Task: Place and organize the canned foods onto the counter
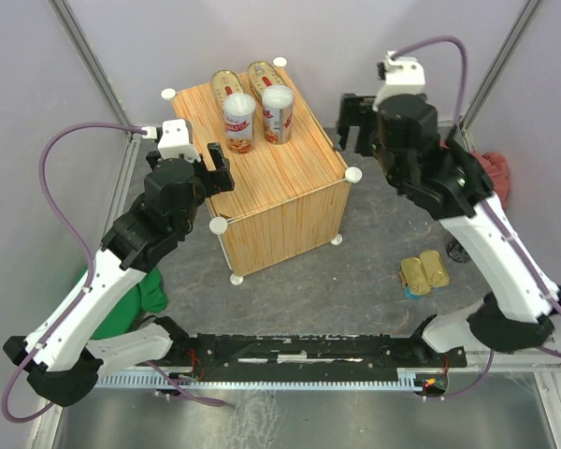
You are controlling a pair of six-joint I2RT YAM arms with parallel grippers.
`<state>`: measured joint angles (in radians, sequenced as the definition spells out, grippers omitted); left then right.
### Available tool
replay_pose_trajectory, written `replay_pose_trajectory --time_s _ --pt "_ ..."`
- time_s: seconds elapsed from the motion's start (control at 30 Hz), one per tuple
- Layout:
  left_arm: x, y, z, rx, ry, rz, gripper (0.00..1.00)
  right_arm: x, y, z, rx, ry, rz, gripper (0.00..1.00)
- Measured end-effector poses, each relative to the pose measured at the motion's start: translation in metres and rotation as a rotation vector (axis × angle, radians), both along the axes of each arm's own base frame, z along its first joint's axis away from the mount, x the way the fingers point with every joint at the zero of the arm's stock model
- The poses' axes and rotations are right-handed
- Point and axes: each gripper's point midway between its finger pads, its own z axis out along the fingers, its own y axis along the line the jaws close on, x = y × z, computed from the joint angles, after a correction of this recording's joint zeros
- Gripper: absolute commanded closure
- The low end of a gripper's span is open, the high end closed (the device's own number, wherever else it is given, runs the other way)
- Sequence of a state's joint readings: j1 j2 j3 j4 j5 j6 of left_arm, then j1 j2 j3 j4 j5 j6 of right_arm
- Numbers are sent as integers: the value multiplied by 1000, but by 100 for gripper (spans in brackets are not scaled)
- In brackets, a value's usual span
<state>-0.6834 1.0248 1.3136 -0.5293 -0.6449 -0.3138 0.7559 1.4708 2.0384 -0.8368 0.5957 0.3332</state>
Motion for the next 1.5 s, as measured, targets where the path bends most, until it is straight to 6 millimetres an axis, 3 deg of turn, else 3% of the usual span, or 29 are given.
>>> replay_pose_trajectory --time_s 0.33,0.73,0.9,1.13,1.27,1.5 --pt "-11 3 15 -87 -36 -11 6 -64 -108 -54 25 42 -277 1" --pt "-14 -6 13 -132 -25 -52 7 -114 -191 -134 -4 160 -587 0" --pt "-13 -9 12 -131 -19 -63 6 -123 -209 -163 -27 224 -675 1" --pt "-9 -16 5 -121 1 -79 6 -114 -225 -199 -49 371 -764 0" --pt "-7 -17 5 -120 2 -80 6 -118 -251 -223 -23 474 -852 0" --pt "-2 -24 0 -115 13 -87 6 -123 -293 -246 53 591 -993 0"
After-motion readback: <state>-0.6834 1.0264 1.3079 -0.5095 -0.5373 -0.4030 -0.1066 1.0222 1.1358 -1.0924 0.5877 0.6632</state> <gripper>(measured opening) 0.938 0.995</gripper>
